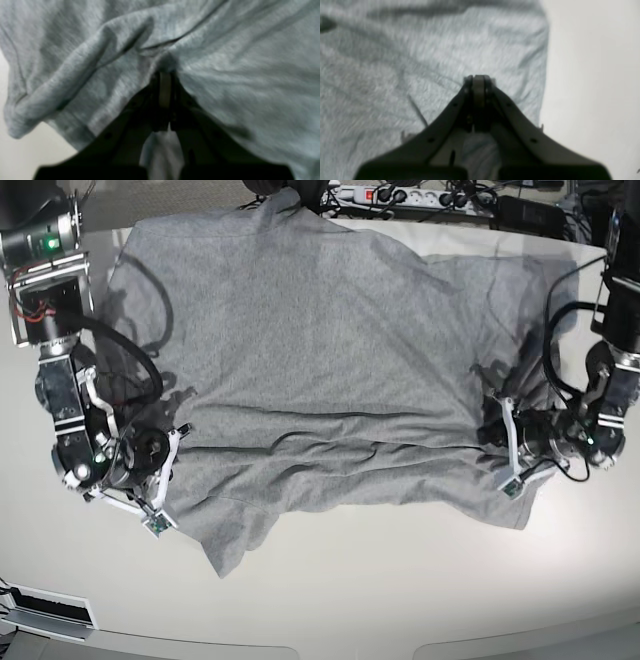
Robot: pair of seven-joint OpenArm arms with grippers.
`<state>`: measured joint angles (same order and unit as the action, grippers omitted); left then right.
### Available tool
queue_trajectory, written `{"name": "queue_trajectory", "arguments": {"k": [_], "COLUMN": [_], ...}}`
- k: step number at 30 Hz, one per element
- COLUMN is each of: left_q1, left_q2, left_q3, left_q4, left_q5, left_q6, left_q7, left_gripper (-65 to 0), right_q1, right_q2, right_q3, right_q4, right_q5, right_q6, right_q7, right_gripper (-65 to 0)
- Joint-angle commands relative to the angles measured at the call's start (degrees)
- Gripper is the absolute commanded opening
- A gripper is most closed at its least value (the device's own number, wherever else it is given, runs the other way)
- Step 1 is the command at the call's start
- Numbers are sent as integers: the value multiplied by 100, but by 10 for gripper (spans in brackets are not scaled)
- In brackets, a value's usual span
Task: Layout the t-shirt on the table in an organized manner, then fold the t-shirt properly
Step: 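Drag the grasped fabric with both grippers toward the shirt's shoulders, then grasp the shirt's shoulder edge with both grippers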
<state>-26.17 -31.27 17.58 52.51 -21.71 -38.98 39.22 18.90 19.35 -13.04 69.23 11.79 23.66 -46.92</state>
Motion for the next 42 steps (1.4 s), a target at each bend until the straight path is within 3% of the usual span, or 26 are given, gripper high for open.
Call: {"name": "queue_trajectory", "arguments": {"k": [1,5,8,14,19,27,33,34,38,42], "left_q1": [-243,-417,-413,-398,-382,-129,756,929,1554,2210], "left_q2": [-63,-83,-223,-752,-1244,-1753,-1729,-1727,-1731,-1725], "left_q3": [-35,-35,-35,-42,-46,-280,-1467,-1690,-2522,-3285], "left_q4": [133,424,719,1244,1305,1307,1305,1305,1300,1298], "left_q5": [-396,-1700,-2354,-3097,-3928,-4513,-4575,-4629,-4680,-4625], "left_q6": [-102,-102,-102,-102,-102,-102,-102,-102,-102,-102], "left_q7": [317,1932,2387,2190,2192,2391,2391,2391,2409,2409], "left_gripper": [-650,-650,-650,-650,-650,-650,-650,-650,-650,-650], "right_q1": [234,361,293,-157,-940,-2422,-3305,-3388,-3672,-3939], "right_q2": [66,66,66,269,638,693,468,422,326,317], "right_q3": [28,28,28,37,323,2203,3346,3460,3733,3775], "right_q4": [79,81,81,490,1379,1954,1950,1947,1947,1912], "right_q5": [254,1534,2249,3217,3486,3567,3600,3602,3578,3574], "right_q6": [251,1237,1634,1634,1634,1585,1574,1569,1445,1311], "right_q7": [-127,-922,-1414,-1569,-1572,-1523,-1528,-1526,-1460,-1259], "right_gripper": [-650,-650,-650,-650,-650,-650,-650,-616,-354,-329]}}
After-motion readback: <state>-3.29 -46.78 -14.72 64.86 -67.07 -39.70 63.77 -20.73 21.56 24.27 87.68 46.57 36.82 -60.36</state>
